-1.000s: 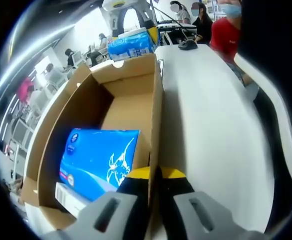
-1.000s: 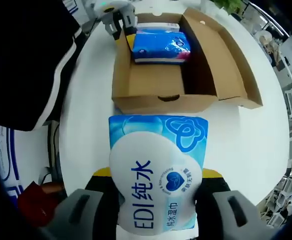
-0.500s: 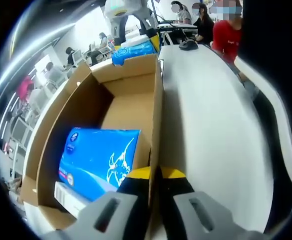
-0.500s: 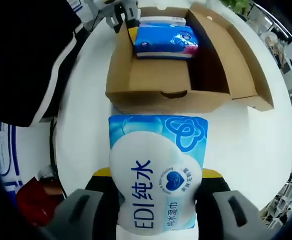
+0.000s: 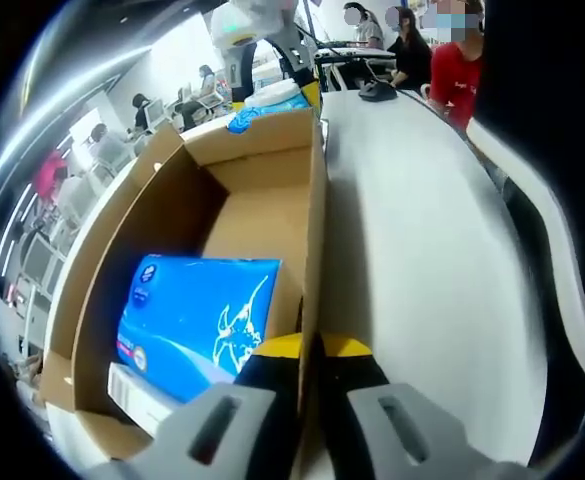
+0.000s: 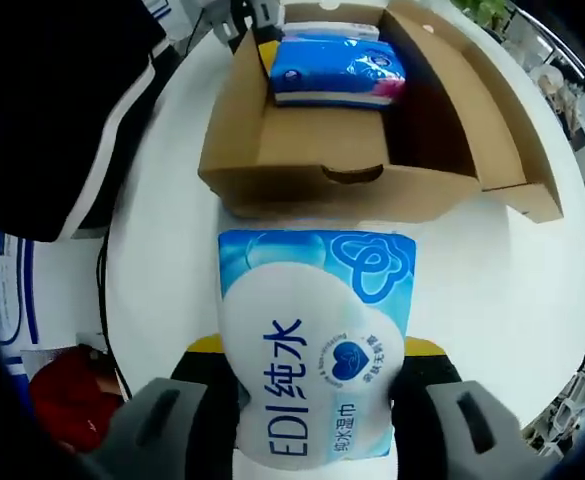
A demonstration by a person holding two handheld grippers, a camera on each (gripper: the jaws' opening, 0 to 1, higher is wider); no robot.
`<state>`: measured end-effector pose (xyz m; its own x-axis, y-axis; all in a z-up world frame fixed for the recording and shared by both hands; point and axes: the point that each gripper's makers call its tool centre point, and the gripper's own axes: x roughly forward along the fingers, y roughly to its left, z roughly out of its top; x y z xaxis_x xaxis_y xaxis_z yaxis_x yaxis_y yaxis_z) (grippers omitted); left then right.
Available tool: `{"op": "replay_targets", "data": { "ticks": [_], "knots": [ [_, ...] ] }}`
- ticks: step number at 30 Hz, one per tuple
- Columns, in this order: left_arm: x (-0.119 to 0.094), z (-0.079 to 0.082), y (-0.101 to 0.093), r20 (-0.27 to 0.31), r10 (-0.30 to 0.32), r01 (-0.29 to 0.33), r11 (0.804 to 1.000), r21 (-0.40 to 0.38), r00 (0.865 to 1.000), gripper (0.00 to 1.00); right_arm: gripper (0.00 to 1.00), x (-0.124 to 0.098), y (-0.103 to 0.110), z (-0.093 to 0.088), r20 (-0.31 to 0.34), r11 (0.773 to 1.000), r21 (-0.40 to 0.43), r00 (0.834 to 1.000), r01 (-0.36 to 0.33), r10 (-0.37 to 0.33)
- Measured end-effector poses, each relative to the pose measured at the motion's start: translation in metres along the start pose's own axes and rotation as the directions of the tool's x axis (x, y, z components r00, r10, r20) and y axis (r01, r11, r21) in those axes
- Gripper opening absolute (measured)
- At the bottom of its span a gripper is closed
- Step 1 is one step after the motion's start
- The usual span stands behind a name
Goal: Operate the shoe box by opening the lid, removing the specified soft item, and placing it in the target area until the item is outside and the box remains undamaged.
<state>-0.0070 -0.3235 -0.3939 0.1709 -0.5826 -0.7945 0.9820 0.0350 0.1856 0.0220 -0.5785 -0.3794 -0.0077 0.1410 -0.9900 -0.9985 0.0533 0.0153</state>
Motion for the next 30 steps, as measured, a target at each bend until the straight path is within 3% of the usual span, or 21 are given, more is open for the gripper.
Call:
{"op": "replay_targets", "data": {
  "ticks": [30],
  "knots": [
    [-0.001, 0.002, 0.000, -0.003, 0.004, -0.004, 1.000, -0.006, 1.000, 0.03, 0.59, 0.017, -0.007, -0.017, -0.043, 1.000, -0.021, 0.999, -0.002, 0.001]
  ]
}}
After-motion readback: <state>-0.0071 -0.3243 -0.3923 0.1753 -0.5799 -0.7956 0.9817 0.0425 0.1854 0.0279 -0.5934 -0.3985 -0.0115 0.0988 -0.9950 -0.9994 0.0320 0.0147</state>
